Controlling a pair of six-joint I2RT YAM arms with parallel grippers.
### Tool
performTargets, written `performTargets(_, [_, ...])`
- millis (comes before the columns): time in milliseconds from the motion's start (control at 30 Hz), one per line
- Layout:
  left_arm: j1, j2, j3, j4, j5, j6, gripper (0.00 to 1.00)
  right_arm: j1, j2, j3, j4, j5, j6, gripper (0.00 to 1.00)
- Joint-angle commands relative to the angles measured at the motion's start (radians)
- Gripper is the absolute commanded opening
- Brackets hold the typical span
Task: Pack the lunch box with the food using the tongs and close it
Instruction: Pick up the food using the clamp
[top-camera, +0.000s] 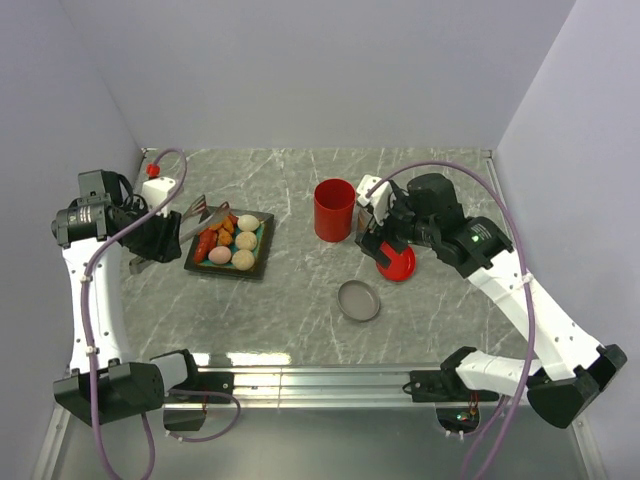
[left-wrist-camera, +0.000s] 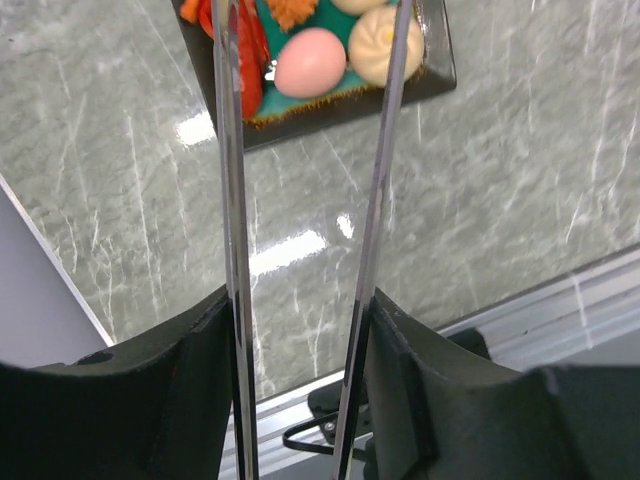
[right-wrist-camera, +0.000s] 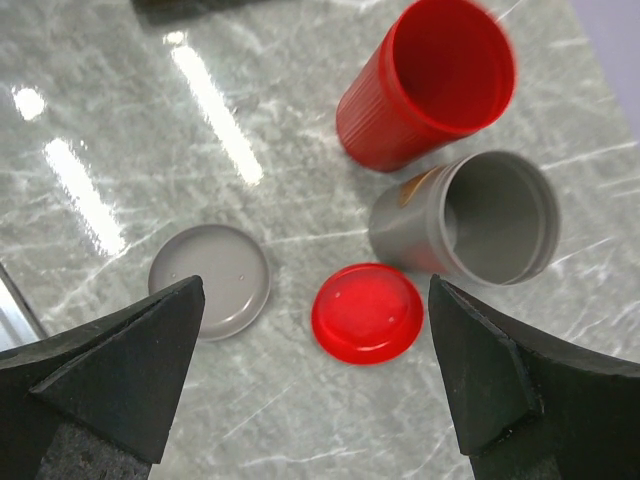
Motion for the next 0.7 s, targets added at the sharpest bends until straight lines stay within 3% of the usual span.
performTargets(0, [0.001,0.004,-0.012,0.020,0.018,0.079,0.54,-0.010,0.023,0.019,-0.036,-0.022,0.027,1.00])
performTargets(667, [-0.244,0.351,0.027,0.236,-0.135,0.070,0.53,-0.122,0.068,0.114,-0.061,-0.063,0.125,1.00])
